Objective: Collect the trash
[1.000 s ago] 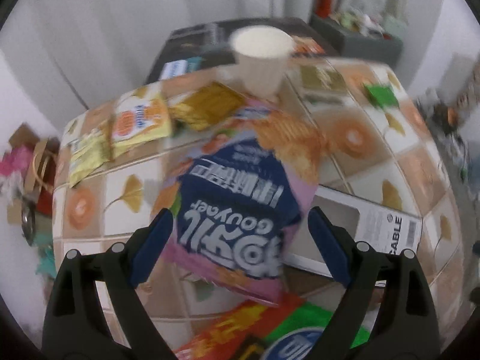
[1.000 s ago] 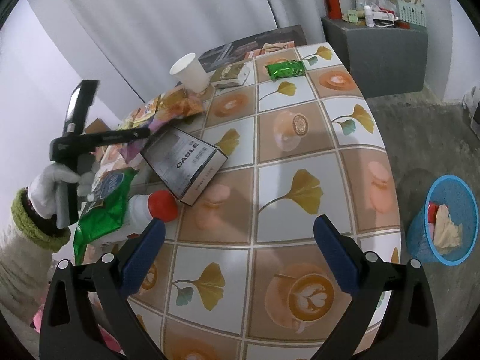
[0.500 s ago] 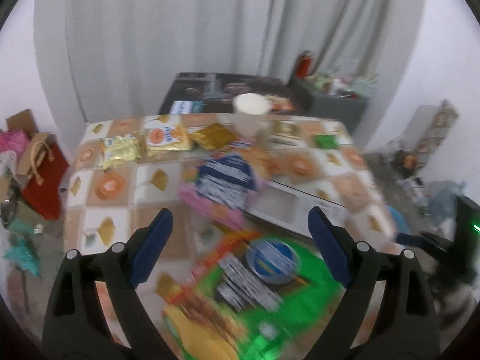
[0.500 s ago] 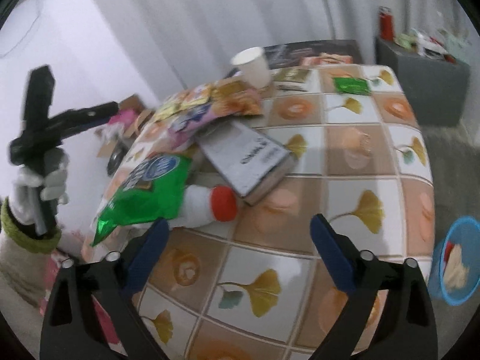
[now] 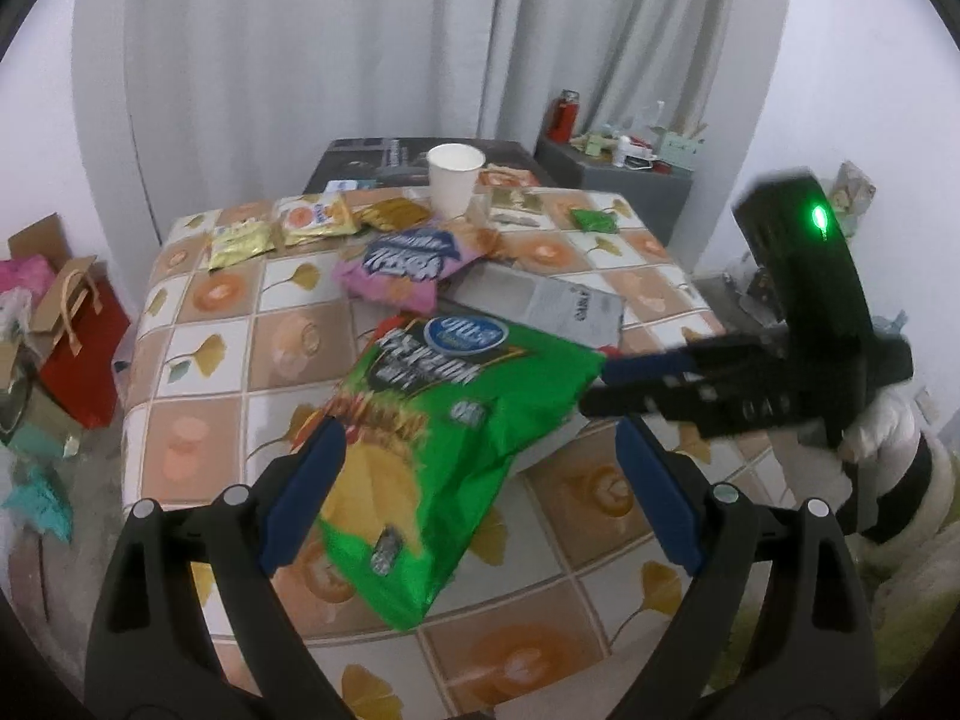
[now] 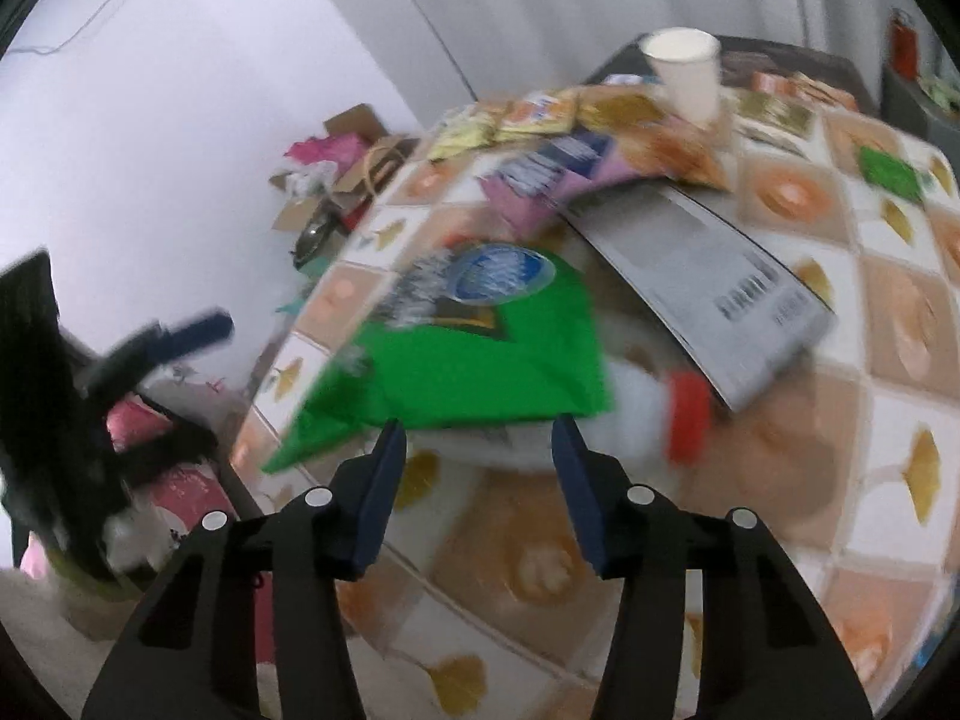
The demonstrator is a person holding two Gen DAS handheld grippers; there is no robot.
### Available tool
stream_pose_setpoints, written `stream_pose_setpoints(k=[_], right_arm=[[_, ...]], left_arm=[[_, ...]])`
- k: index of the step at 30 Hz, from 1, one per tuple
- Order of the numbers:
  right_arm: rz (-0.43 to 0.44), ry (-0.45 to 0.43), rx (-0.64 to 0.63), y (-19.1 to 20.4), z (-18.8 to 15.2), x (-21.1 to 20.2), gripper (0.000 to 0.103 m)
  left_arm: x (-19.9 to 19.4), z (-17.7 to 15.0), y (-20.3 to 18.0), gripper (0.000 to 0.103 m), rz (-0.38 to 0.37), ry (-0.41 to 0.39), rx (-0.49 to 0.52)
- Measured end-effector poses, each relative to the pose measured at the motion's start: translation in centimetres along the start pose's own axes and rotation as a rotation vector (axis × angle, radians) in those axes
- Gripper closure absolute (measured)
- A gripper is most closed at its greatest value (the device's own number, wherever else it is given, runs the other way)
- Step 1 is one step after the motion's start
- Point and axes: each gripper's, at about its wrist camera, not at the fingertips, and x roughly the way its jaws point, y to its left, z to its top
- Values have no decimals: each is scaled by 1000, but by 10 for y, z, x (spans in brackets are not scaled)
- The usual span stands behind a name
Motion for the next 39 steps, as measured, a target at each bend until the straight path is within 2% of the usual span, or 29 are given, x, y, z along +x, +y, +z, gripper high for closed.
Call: stream_pose_setpoints(k=[5, 10, 13, 16, 20, 24, 25, 28, 31, 32, 34, 36, 39], right_arm=[[21, -32, -3, 10, 16, 12, 54], [-37, -6, -18, 9, 25, 33, 53], [-71, -16, -38, 16, 26, 34, 53], [-45, -45, -49, 22, 20, 19, 53], [-43, -73, -51, 19, 1, -7, 52], [-68, -111, 15, -2, -12, -26, 52], [-74, -118, 51, -12, -12, -28, 52], [-91, -121, 126, -30, -10, -29, 52], [-104, -126, 98, -28, -14, -33, 52], [-103, -123, 82, -25, -17, -33, 52], [-106, -106, 58, -20, -21, -28, 52], [-123, -83, 31, -16, -24, -23, 52], [-145, -61, -3, -8, -24, -18, 52]], left_arm=[[21, -3, 12, 16, 101, 43, -9], [38, -6, 39, 16, 157, 71, -131], [42, -5, 52, 16, 205, 58, -179], [42, -6, 61, 16, 230, 42, -214], [26, -6, 61, 16, 148, -4, -241], [-1, -9, 42, 16, 48, -95, -173], [-7, -12, 34, 16, -1, -110, -151], [-17, -18, 16, 16, -87, -125, -124], [-17, -25, 2, 16, -130, -123, -114], [-15, -27, -1, 16, -116, -116, -108], [0, -29, -6, 16, -12, -62, -76], [22, -31, -9, 16, 137, 23, -16], [37, -32, -6, 16, 205, 60, 9]])
